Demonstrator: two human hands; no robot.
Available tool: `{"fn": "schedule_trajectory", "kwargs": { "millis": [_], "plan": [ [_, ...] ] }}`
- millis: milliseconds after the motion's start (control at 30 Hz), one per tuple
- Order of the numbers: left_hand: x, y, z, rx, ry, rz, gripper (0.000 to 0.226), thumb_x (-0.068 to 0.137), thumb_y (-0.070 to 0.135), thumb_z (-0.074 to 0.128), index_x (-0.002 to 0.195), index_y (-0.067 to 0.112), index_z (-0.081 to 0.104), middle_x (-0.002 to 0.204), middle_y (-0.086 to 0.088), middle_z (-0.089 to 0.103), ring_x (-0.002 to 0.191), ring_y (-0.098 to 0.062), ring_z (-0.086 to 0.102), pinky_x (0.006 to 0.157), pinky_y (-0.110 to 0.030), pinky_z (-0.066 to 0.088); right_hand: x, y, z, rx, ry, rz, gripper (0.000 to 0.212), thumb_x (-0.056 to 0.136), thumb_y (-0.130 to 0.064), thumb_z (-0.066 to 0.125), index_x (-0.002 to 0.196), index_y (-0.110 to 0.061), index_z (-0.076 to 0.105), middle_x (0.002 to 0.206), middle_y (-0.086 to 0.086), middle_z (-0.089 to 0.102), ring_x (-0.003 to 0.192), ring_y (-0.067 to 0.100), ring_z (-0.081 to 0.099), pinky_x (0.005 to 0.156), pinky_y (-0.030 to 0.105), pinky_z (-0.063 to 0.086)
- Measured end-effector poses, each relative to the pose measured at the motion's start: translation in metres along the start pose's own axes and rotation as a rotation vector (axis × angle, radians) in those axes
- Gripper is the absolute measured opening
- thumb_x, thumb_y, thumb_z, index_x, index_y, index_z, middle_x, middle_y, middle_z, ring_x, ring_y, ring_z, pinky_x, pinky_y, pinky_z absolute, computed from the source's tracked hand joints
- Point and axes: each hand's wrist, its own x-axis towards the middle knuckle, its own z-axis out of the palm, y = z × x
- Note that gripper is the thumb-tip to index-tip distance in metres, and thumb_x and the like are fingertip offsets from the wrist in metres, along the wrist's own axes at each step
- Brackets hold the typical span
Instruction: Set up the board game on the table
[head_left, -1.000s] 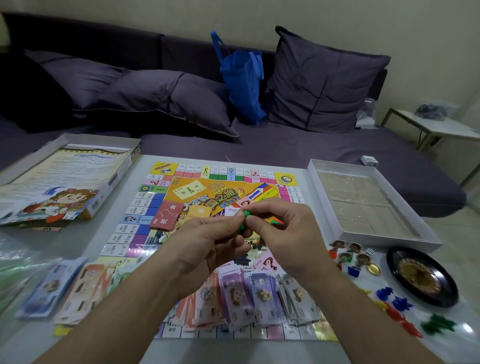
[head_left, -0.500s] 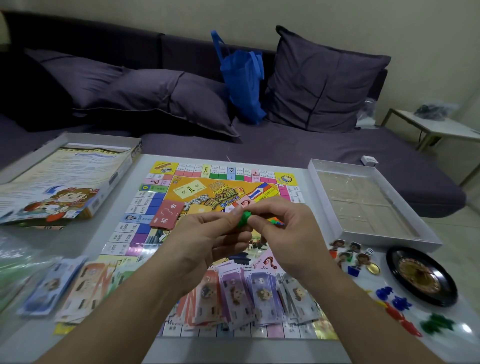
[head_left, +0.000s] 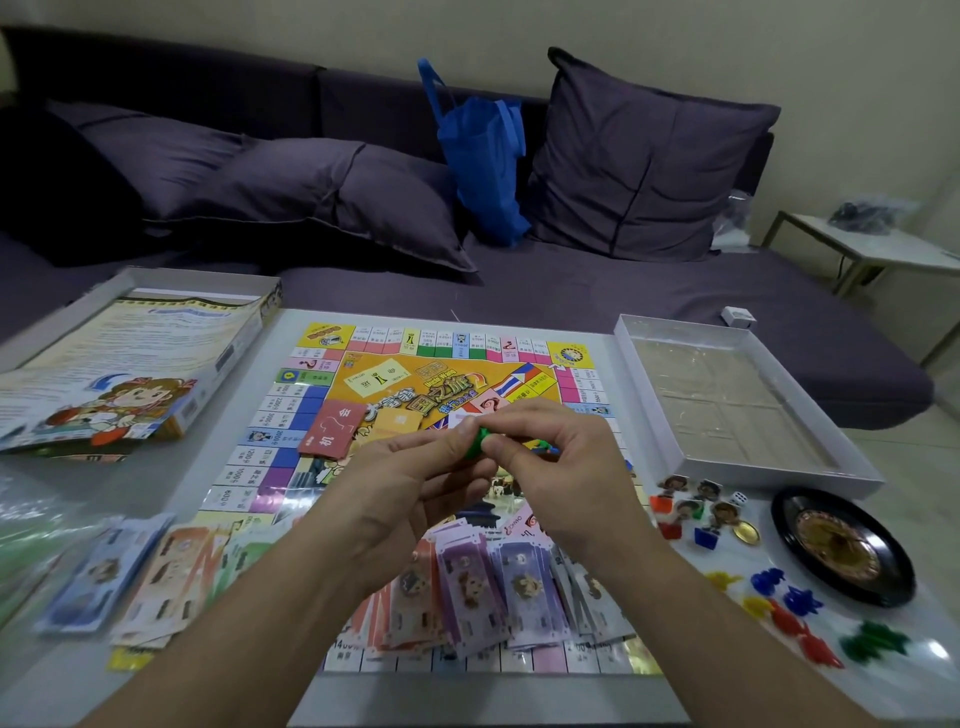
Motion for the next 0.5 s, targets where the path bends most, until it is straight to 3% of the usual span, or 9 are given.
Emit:
{"fn": "schedule_trajectory", "kwargs": {
  "millis": [67, 167, 267, 367, 433, 500],
  "plan": [
    [0.003, 0.000, 0.002, -0.006, -0.011, 0.005, 0.031, 0.083, 0.014, 0.076, 0.106, -0.008, 0.077, 0.092, -0.023, 0.075, 0.072, -0.023, 0.074, 0.065, -0.026, 0.064, 0.004, -0.001, -0.007, 0.068, -0.041, 0.065, 0.028, 0.100, -0.011, 0.068, 0.119, -0.028, 0.080, 0.108, -0.012, 0.077, 0.101, 0.005, 0.069, 0.087, 0.026, 0.060],
    [0.008, -0.004, 0.005, 0.000, 0.035, 0.006, 0.031, 0.084, 0.009, 0.075, 0.109, -0.009, 0.075, 0.093, -0.021, 0.075, 0.075, -0.023, 0.073, 0.066, -0.026, 0.063, 0.018, 0.016, -0.023, 0.025, 0.069, 0.209, 0.026, 0.105, -0.012, 0.059, 0.119, -0.028, 0.075, 0.099, -0.008, 0.078, 0.092, 0.011, 0.071, 0.070, 0.026, 0.059],
    [0.011, -0.010, 0.005, -0.003, 0.077, -0.019, 0.021, 0.089, 0.001, 0.072, 0.108, -0.008, 0.074, 0.089, -0.020, 0.074, 0.073, -0.023, 0.073, 0.066, -0.027, 0.064, 0.027, 0.045, -0.040, -0.397, 0.145, 0.250, 0.021, 0.102, -0.010, 0.062, 0.108, -0.024, 0.076, 0.098, -0.010, 0.073, 0.091, 0.004, 0.067, 0.073, 0.019, 0.055],
    [0.013, -0.011, 0.002, 0.008, 0.093, -0.034, 0.017, 0.090, -0.002, 0.071, 0.106, -0.008, 0.073, 0.086, -0.020, 0.073, 0.072, -0.025, 0.073, 0.067, -0.029, 0.065, 0.037, 0.067, -0.042, -0.629, 0.067, 0.258, 0.017, 0.098, -0.016, 0.070, 0.112, -0.021, 0.079, 0.101, -0.006, 0.070, 0.083, 0.001, 0.059, 0.069, 0.016, 0.046],
    [0.015, -0.010, 0.000, 0.008, 0.101, -0.040, 0.019, 0.089, -0.004, 0.072, 0.107, -0.008, 0.072, 0.085, -0.021, 0.072, 0.071, -0.025, 0.073, 0.068, -0.030, 0.065, 0.044, 0.077, -0.036, -0.733, 0.021, 0.239, 0.019, 0.095, -0.026, 0.074, 0.112, -0.021, 0.079, 0.106, -0.003, 0.069, 0.092, 0.009, 0.061, 0.070, 0.017, 0.047],
    [0.017, -0.010, -0.001, 0.003, 0.111, -0.042, 0.020, 0.088, -0.006, 0.072, 0.107, -0.008, 0.071, 0.086, -0.022, 0.072, 0.071, -0.026, 0.072, 0.068, -0.030, 0.066, 0.049, 0.085, -0.027, -0.840, 0.016, 0.214, 0.021, 0.093, -0.035, 0.075, 0.110, -0.023, 0.080, 0.112, 0.001, 0.065, 0.110, 0.021, 0.058, 0.083, 0.032, 0.055]
  ]
}}
